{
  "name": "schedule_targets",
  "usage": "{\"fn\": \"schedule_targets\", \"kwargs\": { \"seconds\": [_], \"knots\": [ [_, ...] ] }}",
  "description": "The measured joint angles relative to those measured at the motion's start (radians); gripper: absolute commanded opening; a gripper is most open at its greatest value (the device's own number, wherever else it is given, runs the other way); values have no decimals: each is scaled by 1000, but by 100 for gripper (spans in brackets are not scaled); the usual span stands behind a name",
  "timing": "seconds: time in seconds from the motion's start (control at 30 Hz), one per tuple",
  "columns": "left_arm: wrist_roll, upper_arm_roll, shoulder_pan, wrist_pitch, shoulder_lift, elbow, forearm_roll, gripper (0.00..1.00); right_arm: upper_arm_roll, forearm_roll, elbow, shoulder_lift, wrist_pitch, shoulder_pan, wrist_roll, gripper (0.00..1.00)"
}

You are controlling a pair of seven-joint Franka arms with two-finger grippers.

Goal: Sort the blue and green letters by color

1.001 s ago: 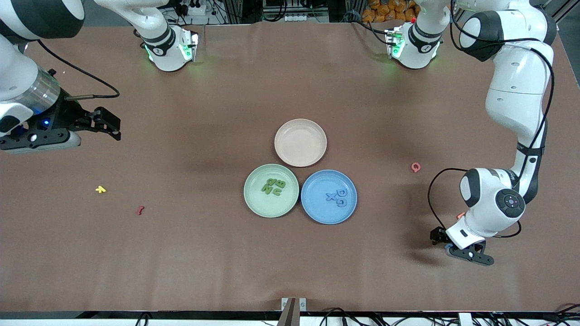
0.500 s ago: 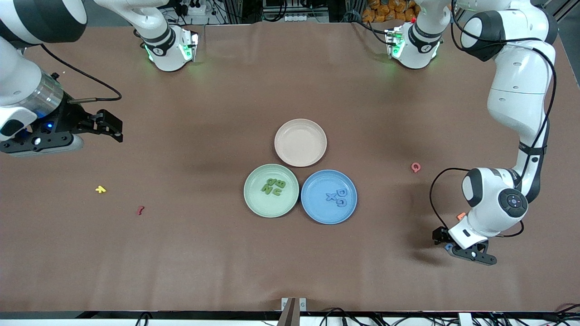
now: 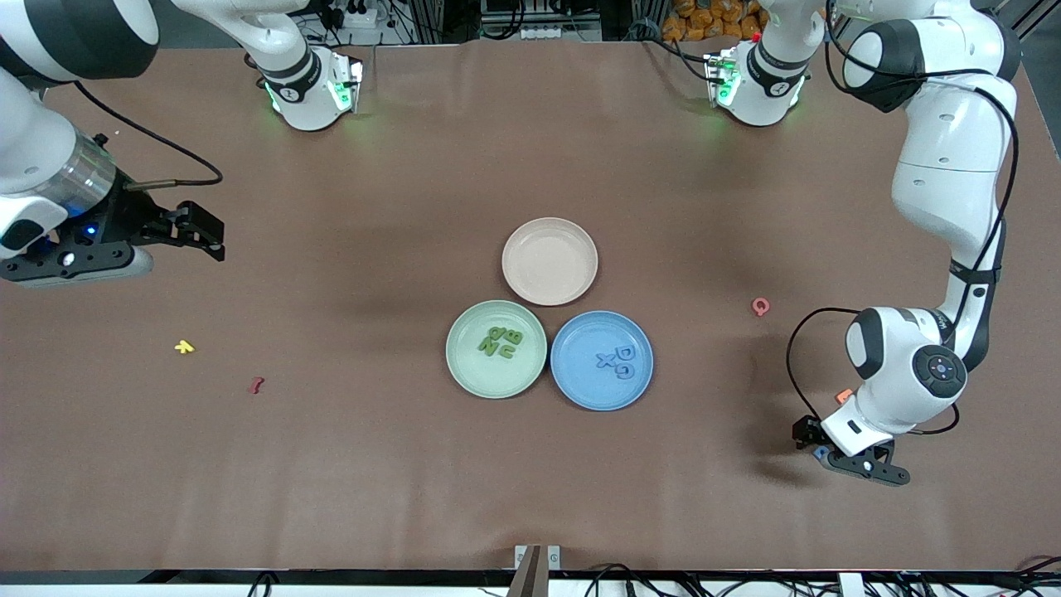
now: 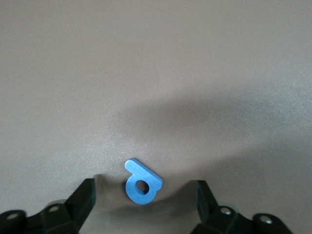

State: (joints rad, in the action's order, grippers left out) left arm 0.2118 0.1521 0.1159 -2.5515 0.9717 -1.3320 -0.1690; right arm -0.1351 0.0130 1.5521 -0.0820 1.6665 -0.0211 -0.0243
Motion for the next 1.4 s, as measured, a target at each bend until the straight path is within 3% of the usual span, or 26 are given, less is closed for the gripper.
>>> {"fn": "schedule_targets", "kwargs": {
  "seconds": [0.2, 0.73, 1.17, 1.4],
  "knots": [
    [0, 4, 0, -3, -1, -1, 4, 60, 0, 0, 0, 0, 0, 0, 0, 100],
    [-1, 2, 0, -9, -3, -1, 5, 43, 0, 0, -1, -1, 0, 0, 0, 100],
    [-1, 1, 1, -14, -4, -1, 5, 35, 1, 0, -1, -1, 0, 0, 0, 100],
    [-1, 1, 1, -15, -7, 0, 5, 24, 1, 0, -1, -1, 0, 0, 0, 100]
  ]
}}
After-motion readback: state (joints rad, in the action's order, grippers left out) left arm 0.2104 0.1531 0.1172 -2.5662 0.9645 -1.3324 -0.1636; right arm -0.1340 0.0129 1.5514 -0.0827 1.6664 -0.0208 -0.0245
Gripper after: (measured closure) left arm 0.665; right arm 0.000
